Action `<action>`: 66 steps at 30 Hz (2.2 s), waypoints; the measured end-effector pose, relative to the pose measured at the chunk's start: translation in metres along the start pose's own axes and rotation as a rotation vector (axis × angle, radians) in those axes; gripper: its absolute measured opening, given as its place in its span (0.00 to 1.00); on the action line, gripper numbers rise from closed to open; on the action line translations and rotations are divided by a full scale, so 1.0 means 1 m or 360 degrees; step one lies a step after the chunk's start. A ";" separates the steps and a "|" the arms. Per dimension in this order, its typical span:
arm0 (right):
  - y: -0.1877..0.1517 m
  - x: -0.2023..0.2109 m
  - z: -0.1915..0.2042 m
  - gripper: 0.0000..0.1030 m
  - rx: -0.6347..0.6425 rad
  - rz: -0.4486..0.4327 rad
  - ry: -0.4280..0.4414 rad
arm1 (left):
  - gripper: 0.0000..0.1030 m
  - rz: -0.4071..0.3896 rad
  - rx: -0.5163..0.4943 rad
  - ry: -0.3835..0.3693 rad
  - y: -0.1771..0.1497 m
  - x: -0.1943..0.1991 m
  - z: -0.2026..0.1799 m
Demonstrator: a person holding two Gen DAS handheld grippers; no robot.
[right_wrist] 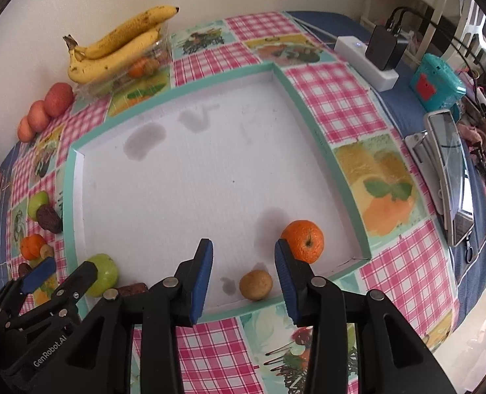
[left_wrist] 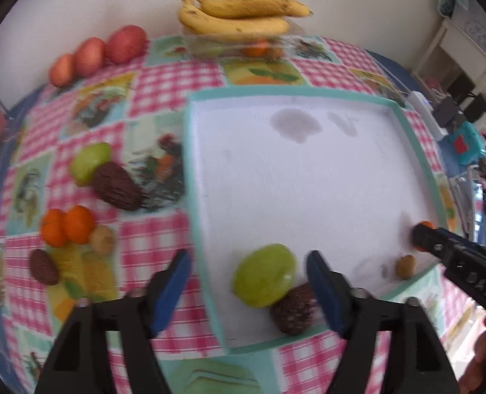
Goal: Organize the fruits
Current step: 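Release the kiwi from the right tool while the left tool releases the mango in the tray, then move both open tools back toward the remaining dates and mandarins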
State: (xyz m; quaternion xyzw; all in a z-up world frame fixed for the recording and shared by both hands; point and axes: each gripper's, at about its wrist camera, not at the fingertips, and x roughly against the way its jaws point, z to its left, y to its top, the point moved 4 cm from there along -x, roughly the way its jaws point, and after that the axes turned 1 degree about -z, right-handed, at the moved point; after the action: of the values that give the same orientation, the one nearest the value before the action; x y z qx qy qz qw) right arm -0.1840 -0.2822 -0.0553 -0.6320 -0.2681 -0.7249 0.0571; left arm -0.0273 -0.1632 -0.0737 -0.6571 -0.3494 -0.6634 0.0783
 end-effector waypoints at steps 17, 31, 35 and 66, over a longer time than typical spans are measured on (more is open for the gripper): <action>0.000 0.008 0.023 0.87 0.0130 -0.0112 0.0029 | 1.00 -0.0213 0.0108 0.0158 0.008 0.034 0.048; 0.008 0.004 0.049 0.87 0.0171 -0.0145 0.0092 | 1.00 -0.0191 0.0361 0.0565 0.010 0.054 0.092; 0.009 -0.002 0.061 0.87 0.0234 -0.0087 0.0077 | 1.00 -0.0152 0.0370 0.0604 0.008 0.050 0.102; 0.026 0.012 0.188 0.87 0.0585 -0.0173 0.0435 | 1.00 -0.0307 0.0831 0.0370 -0.009 0.078 0.203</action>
State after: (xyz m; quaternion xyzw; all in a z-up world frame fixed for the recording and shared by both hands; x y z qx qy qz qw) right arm -0.0088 -0.2145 -0.0246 -0.4916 -0.4191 -0.7447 0.1678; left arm 0.1234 -0.0137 -0.0271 -0.4982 -0.5577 -0.6261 0.2207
